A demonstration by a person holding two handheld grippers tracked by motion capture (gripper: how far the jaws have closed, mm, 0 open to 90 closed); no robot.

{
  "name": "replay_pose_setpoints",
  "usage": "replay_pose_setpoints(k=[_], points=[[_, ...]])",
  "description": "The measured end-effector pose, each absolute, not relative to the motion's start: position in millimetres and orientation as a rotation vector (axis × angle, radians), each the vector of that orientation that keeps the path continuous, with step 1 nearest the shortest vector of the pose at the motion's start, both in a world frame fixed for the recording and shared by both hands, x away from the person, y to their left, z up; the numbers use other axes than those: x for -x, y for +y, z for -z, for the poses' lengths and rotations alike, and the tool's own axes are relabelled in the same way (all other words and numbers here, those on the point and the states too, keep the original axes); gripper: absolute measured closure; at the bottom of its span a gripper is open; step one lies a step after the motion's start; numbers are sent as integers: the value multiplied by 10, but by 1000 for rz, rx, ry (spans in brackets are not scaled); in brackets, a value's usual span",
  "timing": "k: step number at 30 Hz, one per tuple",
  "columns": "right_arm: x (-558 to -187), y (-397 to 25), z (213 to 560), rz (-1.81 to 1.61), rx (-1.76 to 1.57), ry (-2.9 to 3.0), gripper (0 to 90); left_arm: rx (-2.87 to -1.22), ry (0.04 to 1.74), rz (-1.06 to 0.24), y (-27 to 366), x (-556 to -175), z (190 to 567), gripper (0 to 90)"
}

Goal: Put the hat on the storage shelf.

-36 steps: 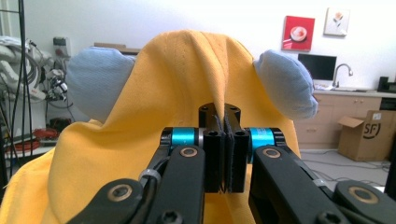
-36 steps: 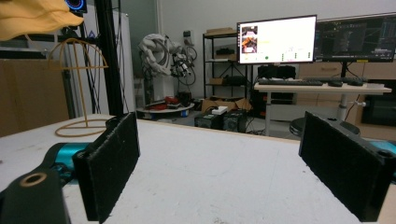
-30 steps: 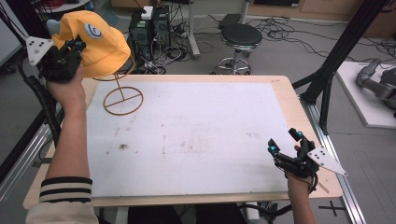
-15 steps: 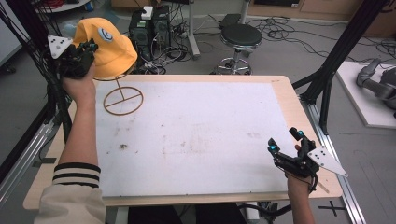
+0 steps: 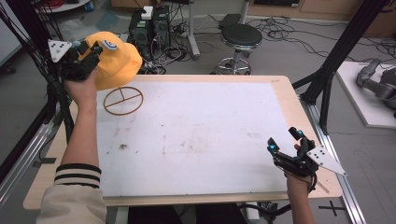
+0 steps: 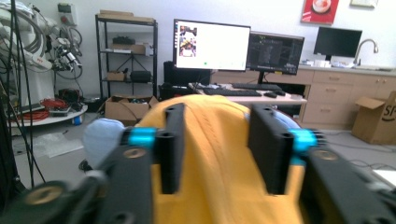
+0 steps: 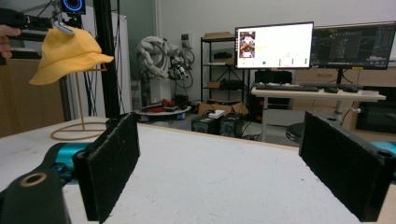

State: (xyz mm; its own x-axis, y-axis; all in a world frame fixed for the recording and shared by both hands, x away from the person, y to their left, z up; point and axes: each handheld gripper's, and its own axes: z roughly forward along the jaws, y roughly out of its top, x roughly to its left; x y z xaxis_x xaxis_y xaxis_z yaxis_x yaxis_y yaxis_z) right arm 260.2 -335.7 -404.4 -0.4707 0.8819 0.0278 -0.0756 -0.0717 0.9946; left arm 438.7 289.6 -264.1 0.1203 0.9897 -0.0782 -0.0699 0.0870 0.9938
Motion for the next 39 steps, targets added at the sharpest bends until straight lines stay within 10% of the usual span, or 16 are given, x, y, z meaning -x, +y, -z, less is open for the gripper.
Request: replay_pose_setpoints(k=[2,11,39], points=[[-2601,-3350,4043,-1642,-913,1456,121,-1126,1088,-1120,2897,-4369,2630,340],[-2634,-3328,4054,-1648,-910,1451,121,-1083,1028,-1138,2925,-4163,2566,186],[-2703,-3403,4091,-1629,-922,1439,121,-1099,942,-1156,3041,-2790,3219,202]])
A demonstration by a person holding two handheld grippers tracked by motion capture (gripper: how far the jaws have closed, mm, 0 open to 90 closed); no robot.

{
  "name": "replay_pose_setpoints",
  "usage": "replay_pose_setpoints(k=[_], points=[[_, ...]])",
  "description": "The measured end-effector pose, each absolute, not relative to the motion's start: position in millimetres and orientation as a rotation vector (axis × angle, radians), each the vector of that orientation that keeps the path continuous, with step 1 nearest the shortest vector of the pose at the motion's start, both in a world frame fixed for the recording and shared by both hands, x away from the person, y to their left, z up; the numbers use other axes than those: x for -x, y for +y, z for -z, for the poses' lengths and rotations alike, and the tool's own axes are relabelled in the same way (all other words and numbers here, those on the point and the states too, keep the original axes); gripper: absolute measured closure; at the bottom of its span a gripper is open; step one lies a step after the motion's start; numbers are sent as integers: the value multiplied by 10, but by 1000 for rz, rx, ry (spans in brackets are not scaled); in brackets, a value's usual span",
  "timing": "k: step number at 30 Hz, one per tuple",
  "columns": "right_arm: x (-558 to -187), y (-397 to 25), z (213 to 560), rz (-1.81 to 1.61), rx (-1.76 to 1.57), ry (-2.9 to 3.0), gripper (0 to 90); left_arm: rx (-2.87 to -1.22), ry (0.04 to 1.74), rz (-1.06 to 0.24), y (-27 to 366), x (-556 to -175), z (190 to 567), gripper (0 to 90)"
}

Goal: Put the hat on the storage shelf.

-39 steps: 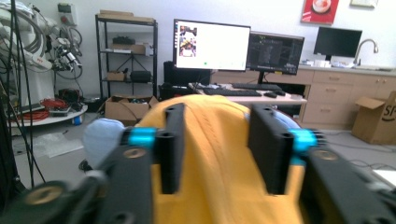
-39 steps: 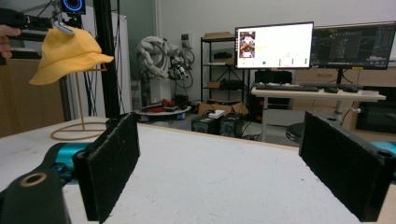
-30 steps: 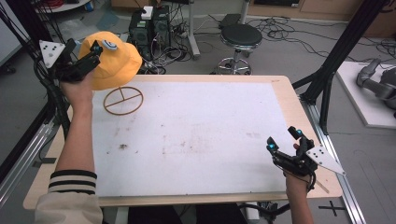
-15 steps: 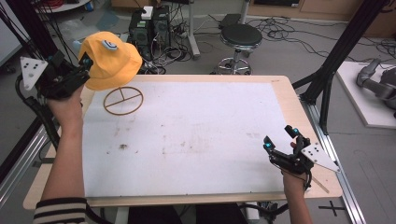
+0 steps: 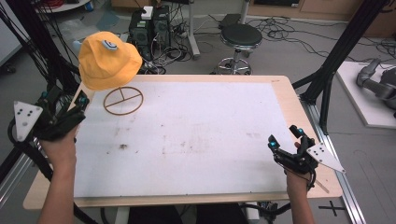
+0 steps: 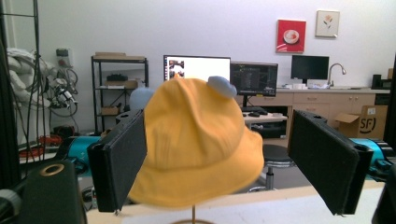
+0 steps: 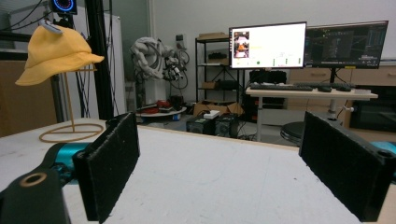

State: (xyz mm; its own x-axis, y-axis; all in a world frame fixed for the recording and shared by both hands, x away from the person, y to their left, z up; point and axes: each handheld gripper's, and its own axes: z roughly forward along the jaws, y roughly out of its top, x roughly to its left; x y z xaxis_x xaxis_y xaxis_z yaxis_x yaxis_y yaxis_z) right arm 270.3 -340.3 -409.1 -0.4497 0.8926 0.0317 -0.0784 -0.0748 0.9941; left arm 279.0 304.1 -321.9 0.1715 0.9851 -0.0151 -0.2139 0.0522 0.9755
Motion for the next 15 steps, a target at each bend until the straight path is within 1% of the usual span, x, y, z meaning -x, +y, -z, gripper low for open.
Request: replay_pose_setpoints(k=[7,15], points=[[-2728,-3393,4101,-1618,-925,1446,121,-1129,995,-1137,3072,-2546,3564,201],[-2727,-3348,4103,-1605,-918,1454,121,-1177,1030,-1117,3069,-2479,3832,200]])
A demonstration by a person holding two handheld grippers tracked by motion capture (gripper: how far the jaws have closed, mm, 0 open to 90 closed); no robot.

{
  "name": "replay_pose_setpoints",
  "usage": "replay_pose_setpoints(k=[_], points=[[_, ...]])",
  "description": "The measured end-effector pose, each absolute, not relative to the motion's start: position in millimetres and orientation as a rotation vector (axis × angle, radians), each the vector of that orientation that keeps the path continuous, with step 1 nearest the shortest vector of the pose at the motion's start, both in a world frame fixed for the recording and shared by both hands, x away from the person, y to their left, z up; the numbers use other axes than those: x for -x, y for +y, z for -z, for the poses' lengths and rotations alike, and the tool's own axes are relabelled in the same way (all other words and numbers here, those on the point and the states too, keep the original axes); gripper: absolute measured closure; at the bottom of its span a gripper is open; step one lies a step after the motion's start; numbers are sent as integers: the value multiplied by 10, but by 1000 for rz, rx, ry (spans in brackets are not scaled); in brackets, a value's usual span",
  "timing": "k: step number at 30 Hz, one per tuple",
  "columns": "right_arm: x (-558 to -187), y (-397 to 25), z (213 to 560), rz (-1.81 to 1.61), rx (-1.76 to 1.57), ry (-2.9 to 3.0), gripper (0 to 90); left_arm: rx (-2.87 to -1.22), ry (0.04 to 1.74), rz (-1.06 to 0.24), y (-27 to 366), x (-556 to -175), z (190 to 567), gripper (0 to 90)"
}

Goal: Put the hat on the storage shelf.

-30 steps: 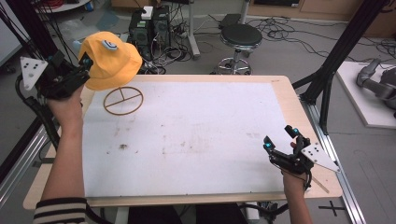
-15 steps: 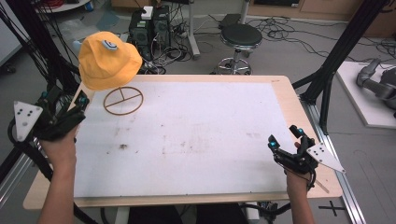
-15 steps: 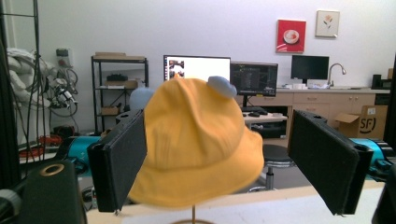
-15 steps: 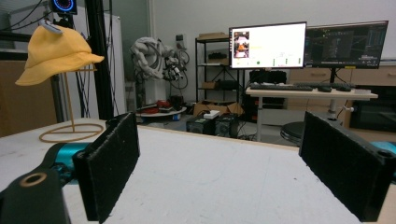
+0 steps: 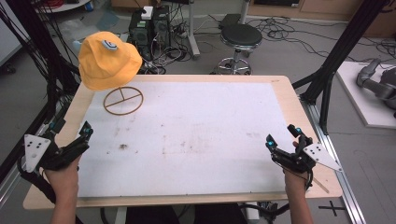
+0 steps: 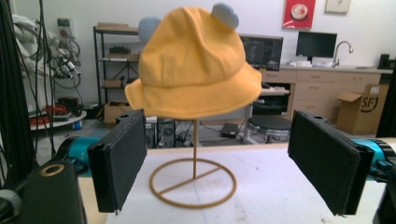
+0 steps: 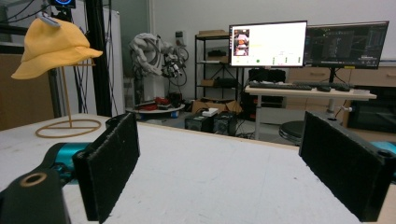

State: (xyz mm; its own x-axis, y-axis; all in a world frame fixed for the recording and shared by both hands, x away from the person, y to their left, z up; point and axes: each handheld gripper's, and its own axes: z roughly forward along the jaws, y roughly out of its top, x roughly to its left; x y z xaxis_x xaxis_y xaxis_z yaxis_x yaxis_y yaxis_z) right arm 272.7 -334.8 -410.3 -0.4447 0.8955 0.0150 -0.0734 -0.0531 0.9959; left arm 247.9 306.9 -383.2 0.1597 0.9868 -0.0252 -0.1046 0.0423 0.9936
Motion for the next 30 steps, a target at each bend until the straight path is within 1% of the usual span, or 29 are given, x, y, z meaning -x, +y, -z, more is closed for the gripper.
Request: replay_pose_setpoints(k=[8,15,30], points=[[-2711,-3326,4149,-1582,-936,1473,121,-1209,1048,-1073,3069,-2492,4025,195],[-2699,-3317,4165,-1561,-942,1480,121,-1198,1060,-1073,3096,-2471,4044,191],[-2666,-3442,4205,-1535,-975,1470,121,-1203,1074,-1079,3037,-2495,4062,174]])
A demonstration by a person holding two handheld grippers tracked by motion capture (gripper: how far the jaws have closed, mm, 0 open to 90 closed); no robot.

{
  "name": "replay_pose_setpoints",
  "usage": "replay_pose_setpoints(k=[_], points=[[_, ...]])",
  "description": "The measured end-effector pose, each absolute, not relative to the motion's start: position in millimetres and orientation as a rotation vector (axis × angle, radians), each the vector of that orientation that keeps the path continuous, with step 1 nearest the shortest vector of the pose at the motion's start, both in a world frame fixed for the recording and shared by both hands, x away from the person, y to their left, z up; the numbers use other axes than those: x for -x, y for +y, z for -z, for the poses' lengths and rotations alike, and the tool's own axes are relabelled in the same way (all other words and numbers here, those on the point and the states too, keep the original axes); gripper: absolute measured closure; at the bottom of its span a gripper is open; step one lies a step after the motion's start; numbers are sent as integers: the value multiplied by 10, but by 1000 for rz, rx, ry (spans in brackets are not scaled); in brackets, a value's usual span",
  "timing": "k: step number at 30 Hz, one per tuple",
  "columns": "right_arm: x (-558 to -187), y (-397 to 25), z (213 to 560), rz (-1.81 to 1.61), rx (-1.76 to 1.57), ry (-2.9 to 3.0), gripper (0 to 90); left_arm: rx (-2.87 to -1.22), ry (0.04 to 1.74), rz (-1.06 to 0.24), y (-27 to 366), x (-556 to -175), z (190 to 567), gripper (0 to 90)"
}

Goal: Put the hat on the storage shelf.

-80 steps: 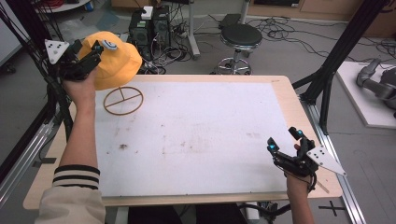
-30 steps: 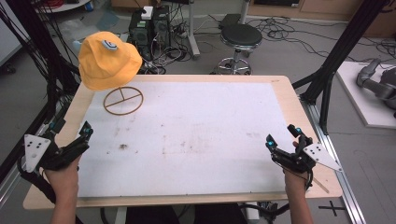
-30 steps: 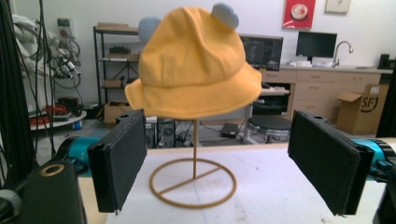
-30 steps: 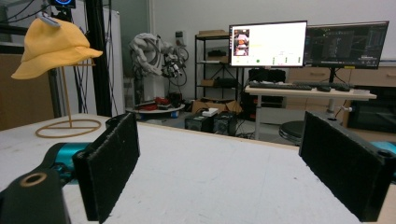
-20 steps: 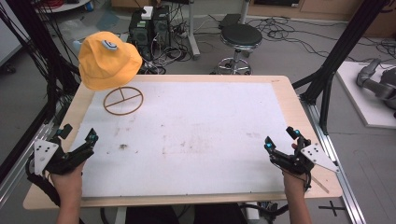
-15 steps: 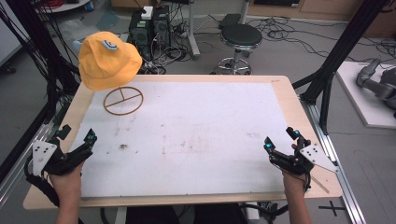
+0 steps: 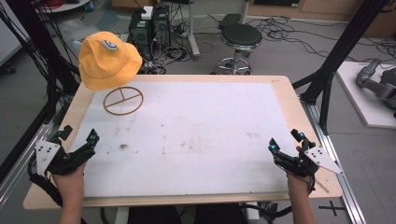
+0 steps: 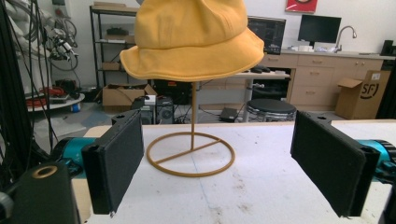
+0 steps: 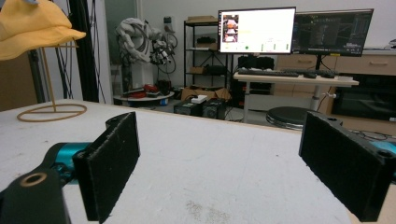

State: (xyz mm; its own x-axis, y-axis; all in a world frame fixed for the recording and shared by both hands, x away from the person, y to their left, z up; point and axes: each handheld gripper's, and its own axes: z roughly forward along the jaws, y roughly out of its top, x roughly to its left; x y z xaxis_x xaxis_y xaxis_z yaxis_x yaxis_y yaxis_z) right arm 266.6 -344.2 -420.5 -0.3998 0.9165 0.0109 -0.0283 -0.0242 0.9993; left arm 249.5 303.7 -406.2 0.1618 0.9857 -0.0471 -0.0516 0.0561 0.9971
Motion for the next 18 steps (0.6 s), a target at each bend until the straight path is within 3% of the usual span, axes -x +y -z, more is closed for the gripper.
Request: replay_pose_setpoints(k=[18], points=[[-2651,-3421,4207,-1530,-959,1487,121,-1241,1067,-1045,3030,-2523,4088,169]])
